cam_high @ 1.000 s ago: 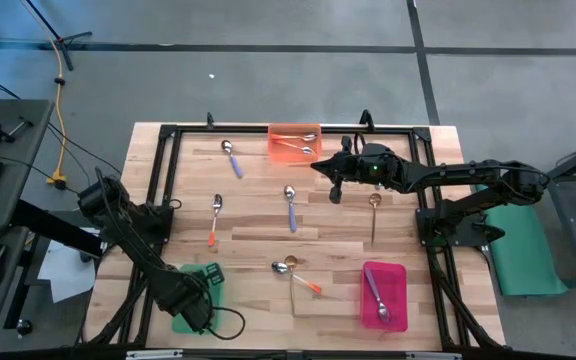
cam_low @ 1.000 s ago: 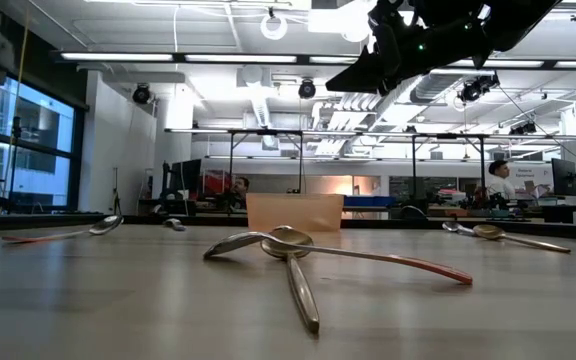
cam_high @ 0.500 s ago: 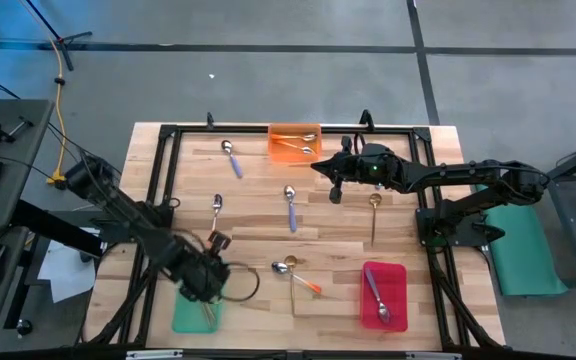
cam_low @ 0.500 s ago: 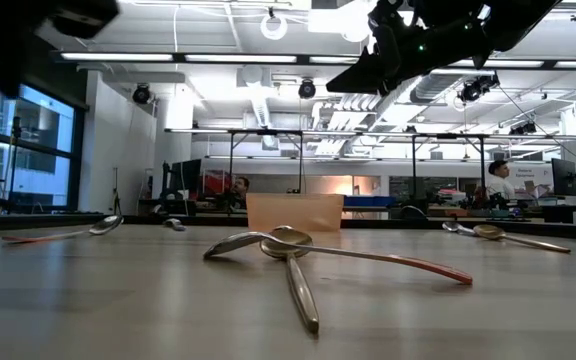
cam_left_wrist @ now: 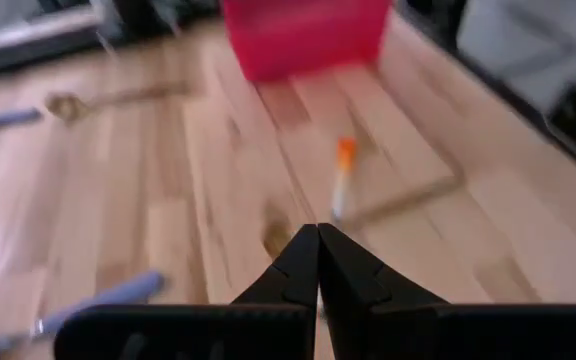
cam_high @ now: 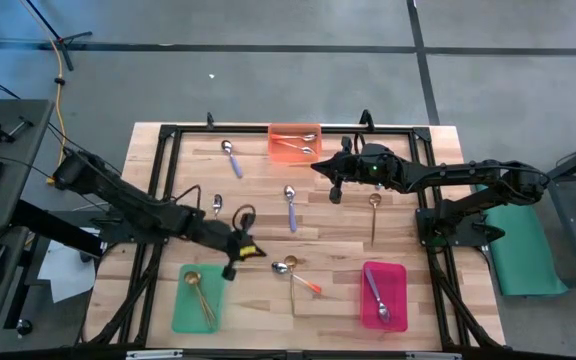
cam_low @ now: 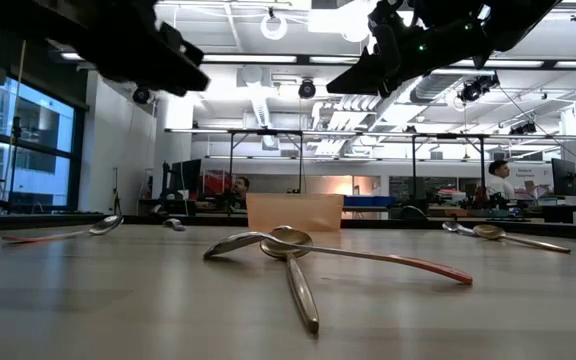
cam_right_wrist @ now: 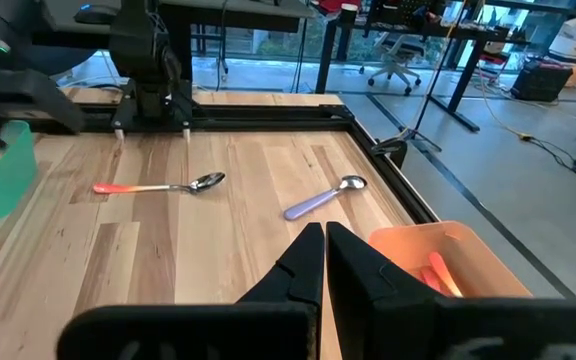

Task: Sort silverware by color (type)
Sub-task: Put the violet spoon into the red bin

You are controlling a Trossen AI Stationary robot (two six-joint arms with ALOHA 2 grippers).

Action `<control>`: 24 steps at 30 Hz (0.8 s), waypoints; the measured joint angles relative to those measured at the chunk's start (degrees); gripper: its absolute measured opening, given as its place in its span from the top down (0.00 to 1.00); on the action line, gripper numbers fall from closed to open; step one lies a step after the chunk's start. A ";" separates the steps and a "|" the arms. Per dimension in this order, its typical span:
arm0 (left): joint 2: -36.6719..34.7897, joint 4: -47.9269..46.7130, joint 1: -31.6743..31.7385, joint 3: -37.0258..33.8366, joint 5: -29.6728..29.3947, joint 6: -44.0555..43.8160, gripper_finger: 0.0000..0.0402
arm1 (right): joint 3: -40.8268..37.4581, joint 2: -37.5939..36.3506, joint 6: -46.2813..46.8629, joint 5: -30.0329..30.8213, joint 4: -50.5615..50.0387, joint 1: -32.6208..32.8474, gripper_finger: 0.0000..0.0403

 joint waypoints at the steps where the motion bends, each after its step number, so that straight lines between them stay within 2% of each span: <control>1: 0.05 3.72 1.05 -1.60 0.39 0.06 1.00 | 0.00 0.00 -0.01 -0.01 0.00 0.00 1.00; 5: 0.23 17.25 4.32 -7.08 0.69 0.05 1.00 | 0.00 0.00 -0.05 0.00 -0.04 0.00 1.00; 8: 0.23 23.76 6.15 -10.48 0.77 -0.14 1.00 | 0.00 0.02 -0.06 -0.01 -0.89 0.00 1.00; 16: 0.23 31.46 10.40 -16.45 0.78 -1.65 1.00 | 0.00 0.02 1.26 0.63 -4.00 0.02 1.00; 24: 0.21 40.16 13.13 -22.19 0.80 -2.08 1.00 | 0.02 -5.24 8.43 16.52 -18.18 2.09 1.00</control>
